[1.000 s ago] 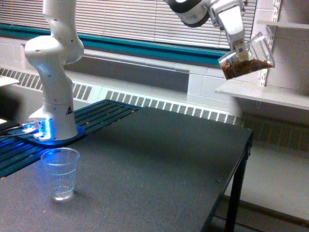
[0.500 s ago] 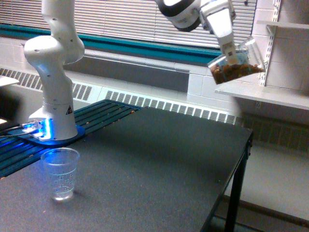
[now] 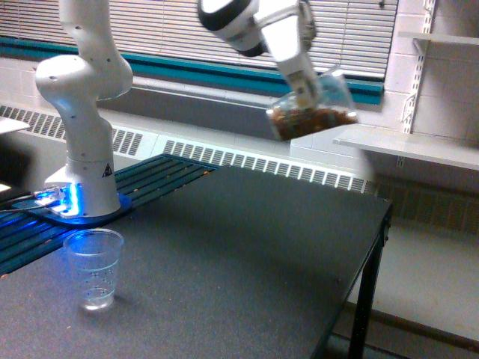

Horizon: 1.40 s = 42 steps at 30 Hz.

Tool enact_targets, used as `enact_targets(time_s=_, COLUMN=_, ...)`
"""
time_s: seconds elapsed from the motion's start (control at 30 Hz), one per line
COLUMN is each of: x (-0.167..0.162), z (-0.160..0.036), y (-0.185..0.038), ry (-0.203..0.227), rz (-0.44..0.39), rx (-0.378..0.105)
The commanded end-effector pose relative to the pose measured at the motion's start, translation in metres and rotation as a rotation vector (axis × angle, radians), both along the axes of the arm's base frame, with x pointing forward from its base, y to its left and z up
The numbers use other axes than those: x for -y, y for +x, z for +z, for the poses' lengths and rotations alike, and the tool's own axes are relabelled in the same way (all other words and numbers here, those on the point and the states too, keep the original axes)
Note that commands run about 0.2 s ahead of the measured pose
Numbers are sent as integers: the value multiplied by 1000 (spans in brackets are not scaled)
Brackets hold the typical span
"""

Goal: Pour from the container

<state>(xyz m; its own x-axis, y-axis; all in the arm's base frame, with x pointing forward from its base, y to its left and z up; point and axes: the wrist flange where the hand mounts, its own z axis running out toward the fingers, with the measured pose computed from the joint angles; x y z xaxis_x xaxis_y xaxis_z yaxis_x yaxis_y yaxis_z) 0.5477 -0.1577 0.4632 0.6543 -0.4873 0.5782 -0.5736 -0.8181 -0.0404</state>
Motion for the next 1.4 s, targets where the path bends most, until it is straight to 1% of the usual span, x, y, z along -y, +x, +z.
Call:
enact_targets(time_s=0.03, x=33, z=-4, y=-32, ry=-40, rz=23, rx=-11)
enact_targets(time_s=0.17, x=49, z=-14, y=-53, ry=-45, rz=26, rx=-23)
enact_targets(time_s=0.23, x=61, z=-17, y=-65, ry=-64, rz=26, rx=-31)
enact_targets(time_s=0.33, x=71, z=-25, y=-81, ry=-74, rz=28, rx=-47)
enact_targets(time_s=0.77, x=96, z=-69, y=-151, ry=-83, rz=42, rx=-118)
enact_targets(time_s=0.87, x=98, z=-78, y=-165, ry=-82, rz=43, rx=-134)
enact_targets(time_s=1.0, x=99, z=-90, y=-184, ry=-68, rz=36, rx=-146)
enact_targets(time_s=1.07, x=97, z=-97, y=-193, ry=-52, rz=33, rx=-155)
enact_targets(time_s=1.4, x=109, z=-112, y=-237, ry=-46, rz=4, rx=-179)
